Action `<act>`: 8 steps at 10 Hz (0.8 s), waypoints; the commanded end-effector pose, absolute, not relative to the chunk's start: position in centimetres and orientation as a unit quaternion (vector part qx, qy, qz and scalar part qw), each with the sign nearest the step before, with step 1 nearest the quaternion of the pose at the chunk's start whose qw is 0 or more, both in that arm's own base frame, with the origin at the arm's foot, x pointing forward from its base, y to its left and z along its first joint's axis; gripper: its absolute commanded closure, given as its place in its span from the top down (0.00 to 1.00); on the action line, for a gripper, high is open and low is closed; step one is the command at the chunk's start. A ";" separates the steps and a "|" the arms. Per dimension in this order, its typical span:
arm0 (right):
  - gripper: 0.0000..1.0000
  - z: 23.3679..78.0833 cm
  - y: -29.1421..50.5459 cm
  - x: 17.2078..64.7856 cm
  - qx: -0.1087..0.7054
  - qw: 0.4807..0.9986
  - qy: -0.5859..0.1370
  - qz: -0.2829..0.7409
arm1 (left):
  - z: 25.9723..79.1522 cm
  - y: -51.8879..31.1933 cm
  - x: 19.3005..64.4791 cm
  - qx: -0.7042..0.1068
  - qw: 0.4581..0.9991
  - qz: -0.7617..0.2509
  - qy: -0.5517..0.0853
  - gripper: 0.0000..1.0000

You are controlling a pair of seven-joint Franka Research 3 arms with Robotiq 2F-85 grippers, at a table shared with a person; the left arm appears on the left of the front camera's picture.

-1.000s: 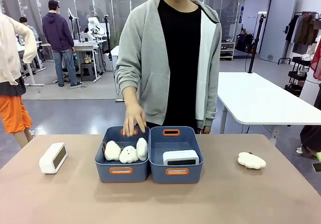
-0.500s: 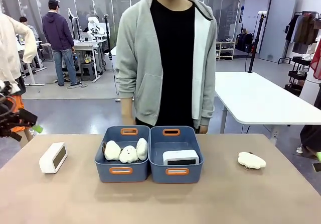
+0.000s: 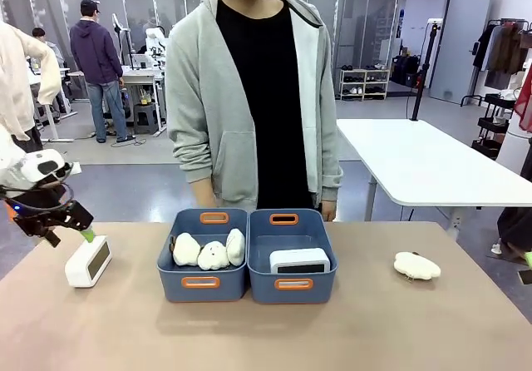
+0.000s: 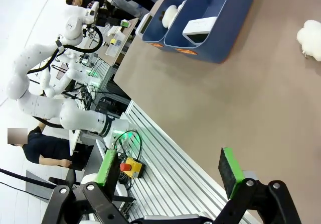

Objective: Sort the digital clocks into the basket.
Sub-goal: Pick up the Digital clock from the table and place it into the empty Plastic storage basket.

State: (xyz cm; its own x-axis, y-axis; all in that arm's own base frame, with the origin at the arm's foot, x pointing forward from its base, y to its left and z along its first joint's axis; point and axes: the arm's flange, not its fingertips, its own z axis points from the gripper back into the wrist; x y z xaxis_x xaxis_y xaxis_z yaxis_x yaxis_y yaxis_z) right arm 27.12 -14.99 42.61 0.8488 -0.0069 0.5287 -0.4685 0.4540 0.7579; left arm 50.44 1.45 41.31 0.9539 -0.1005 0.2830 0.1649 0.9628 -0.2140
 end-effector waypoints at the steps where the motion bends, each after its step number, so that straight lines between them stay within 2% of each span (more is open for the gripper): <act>1: 1.00 43.1 -14.9 27.1 0.508 0.817 -0.237 0.136 | 39.4 0.4 52.9 -0.068 0.985 -0.019 -0.155 1.00; 3: 1.00 43.1 -14.9 27.1 0.508 0.817 -0.237 0.136 | 37.0 -0.6 53.4 -0.016 0.988 -0.015 -0.155 1.00; 7: 1.00 43.1 -14.9 27.1 0.508 0.817 -0.237 0.136 | 34.8 -1.1 53.7 -0.007 0.990 -0.027 -0.140 1.00; 8: 1.00 43.1 -14.9 27.1 0.508 0.817 -0.237 0.136 | 34.9 -0.9 53.5 -0.007 0.990 -0.027 -0.136 0.40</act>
